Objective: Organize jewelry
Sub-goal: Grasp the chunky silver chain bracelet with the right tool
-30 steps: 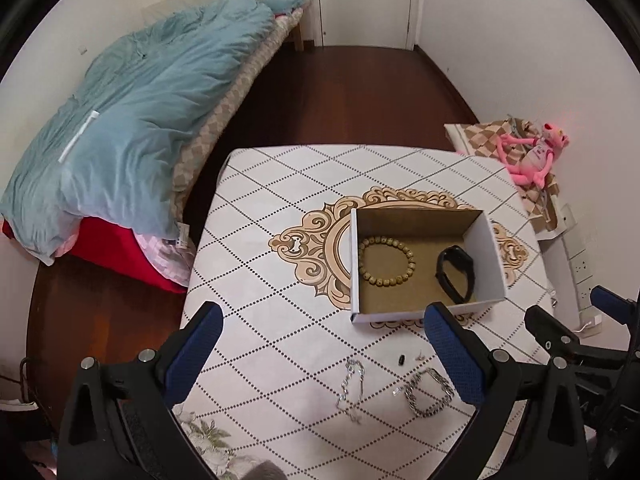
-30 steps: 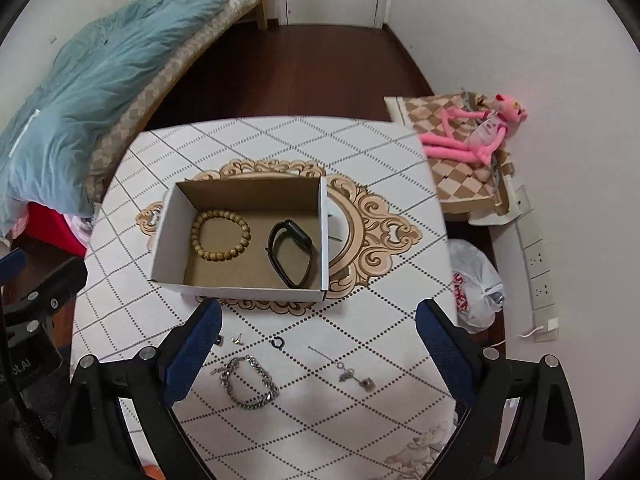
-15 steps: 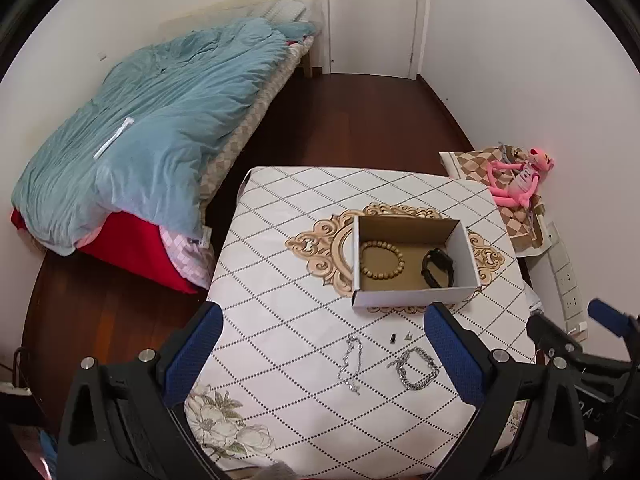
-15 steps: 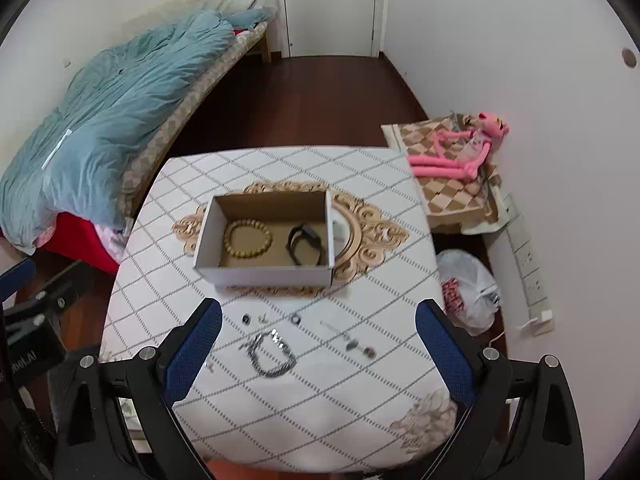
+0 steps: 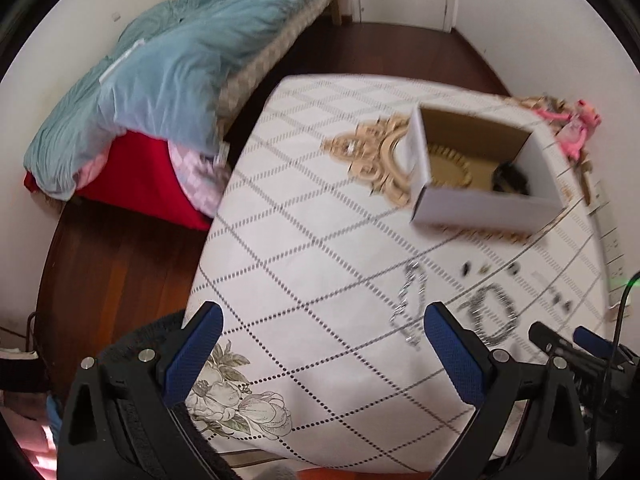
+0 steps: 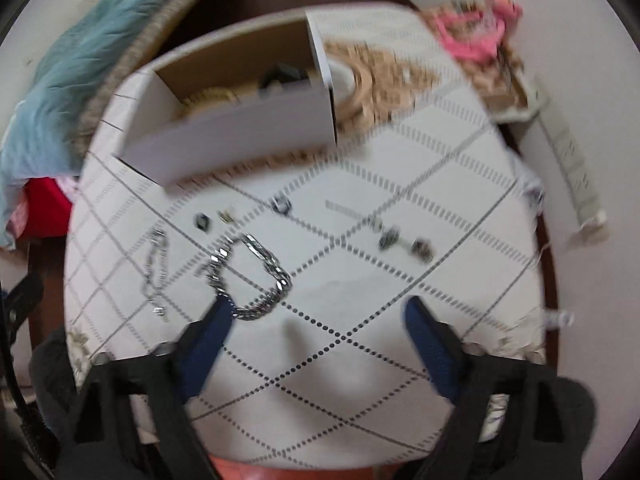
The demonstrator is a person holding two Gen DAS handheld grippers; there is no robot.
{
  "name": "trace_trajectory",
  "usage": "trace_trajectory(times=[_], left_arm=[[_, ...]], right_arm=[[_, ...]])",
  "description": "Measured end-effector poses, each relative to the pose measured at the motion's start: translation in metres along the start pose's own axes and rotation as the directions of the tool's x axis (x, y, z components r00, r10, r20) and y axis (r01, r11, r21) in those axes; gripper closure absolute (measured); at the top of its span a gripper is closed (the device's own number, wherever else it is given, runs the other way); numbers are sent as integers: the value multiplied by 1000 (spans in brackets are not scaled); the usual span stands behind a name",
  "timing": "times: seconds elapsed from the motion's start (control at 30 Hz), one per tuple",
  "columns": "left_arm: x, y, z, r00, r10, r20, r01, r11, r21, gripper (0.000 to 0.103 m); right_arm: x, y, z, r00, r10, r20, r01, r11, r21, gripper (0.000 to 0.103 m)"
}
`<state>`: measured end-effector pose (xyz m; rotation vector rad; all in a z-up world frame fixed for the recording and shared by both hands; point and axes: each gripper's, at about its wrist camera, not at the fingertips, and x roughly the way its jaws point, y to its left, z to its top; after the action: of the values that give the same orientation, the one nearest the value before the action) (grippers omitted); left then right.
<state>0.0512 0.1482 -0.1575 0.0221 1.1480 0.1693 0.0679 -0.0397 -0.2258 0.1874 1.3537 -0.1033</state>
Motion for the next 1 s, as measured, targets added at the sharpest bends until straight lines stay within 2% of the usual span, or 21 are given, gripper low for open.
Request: trace_trajectory(times=[0.13,0.3,0.4,0.43,0.57,0.67,0.8,0.9,0.97,1.0], left_arm=[[24,4,-10,999,13,-35,-13,1000,1,0],[42,8,-17,998,13,-58,-13,1000,-7,0],[51,6,-24,997,2,-77,-2,1000,-2,0],[54,5,-26,997,0,-83,1,1000,3,0],[59,-5,-36,995,-19,-98,23,999,37,1],[61,-14,-39,991,-73,-111,78,996,39,1],[65,-28,-37,977,-172,-122,176,984,23,1],[70,-41,-35,974,-192,-118,199,979,45,1],[75,-51,-34,975,-185,-124,195,978,74,16],[76,-54,-34,973,-190,-128,202,976,85,32]], right_arm=[[27,3,-4,1000,19,-17,-18,999,36,39],[29,22,-12,995,-67,69,67,998,1,56],[28,31,-19,990,-78,119,83,996,-37,91],[28,32,-21,988,-87,125,93,995,-47,93],[22,20,-30,990,-61,127,65,997,-32,97],[13,-3,-34,990,-42,132,41,999,15,97],[2,-23,-38,989,-31,145,23,998,62,97],[-3,-33,-38,988,-29,150,17,997,80,97],[-3,-37,-35,989,-27,148,13,995,95,97],[-2,-39,-33,989,-28,148,14,995,97,97]])
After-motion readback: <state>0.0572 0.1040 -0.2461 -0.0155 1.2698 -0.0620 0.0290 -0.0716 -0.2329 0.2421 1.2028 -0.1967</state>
